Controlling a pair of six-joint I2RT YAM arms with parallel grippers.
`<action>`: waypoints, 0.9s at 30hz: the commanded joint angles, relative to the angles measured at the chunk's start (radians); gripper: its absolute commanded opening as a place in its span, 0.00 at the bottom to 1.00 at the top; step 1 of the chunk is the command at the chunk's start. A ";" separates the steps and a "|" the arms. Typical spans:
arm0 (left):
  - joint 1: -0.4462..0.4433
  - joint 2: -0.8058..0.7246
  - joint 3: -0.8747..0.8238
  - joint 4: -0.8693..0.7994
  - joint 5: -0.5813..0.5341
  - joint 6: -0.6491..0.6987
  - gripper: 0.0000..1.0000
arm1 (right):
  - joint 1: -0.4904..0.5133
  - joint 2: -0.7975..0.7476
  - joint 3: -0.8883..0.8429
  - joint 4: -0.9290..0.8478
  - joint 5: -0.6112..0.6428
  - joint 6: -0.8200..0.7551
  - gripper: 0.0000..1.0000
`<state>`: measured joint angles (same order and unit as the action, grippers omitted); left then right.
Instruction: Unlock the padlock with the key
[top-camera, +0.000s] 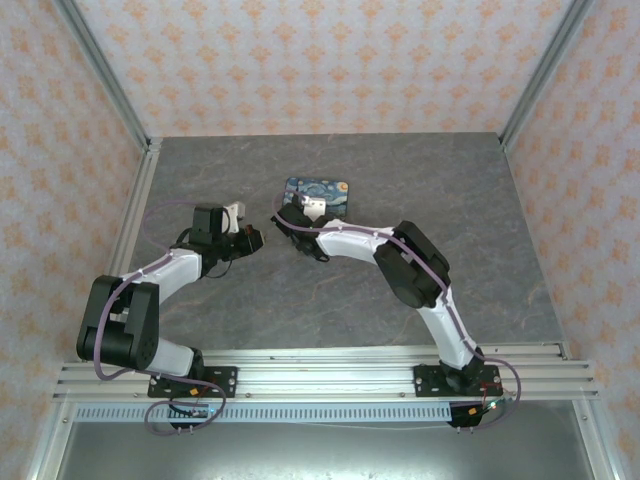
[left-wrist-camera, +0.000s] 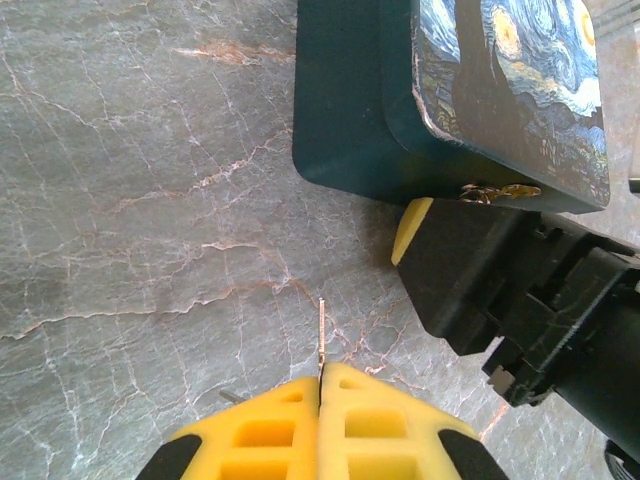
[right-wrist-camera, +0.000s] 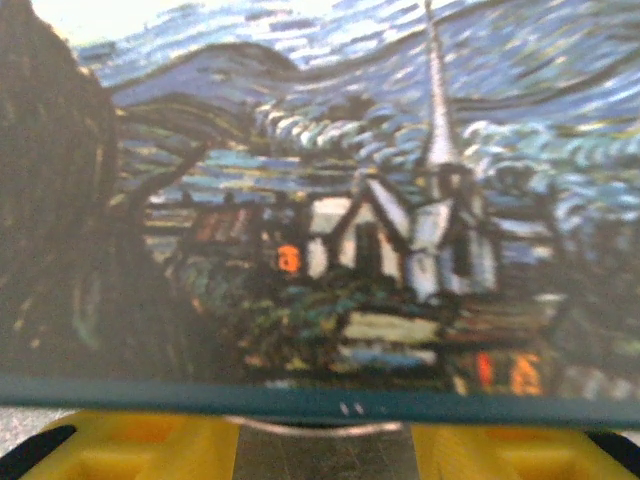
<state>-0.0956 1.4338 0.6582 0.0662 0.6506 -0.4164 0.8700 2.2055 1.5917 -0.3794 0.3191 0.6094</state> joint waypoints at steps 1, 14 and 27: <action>0.008 -0.016 -0.004 0.027 0.016 0.028 0.00 | 0.004 0.015 0.039 -0.034 0.049 0.007 0.48; 0.007 -0.023 -0.037 0.093 0.063 0.015 0.00 | 0.004 0.028 0.077 -0.062 0.086 -0.013 0.17; -0.045 -0.064 -0.084 0.048 0.050 0.063 0.00 | 0.004 -0.063 -0.004 -0.027 -0.021 -0.067 0.00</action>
<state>-0.1371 1.3937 0.5987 0.1394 0.6964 -0.3939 0.8696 2.2093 1.6295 -0.3996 0.3397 0.5709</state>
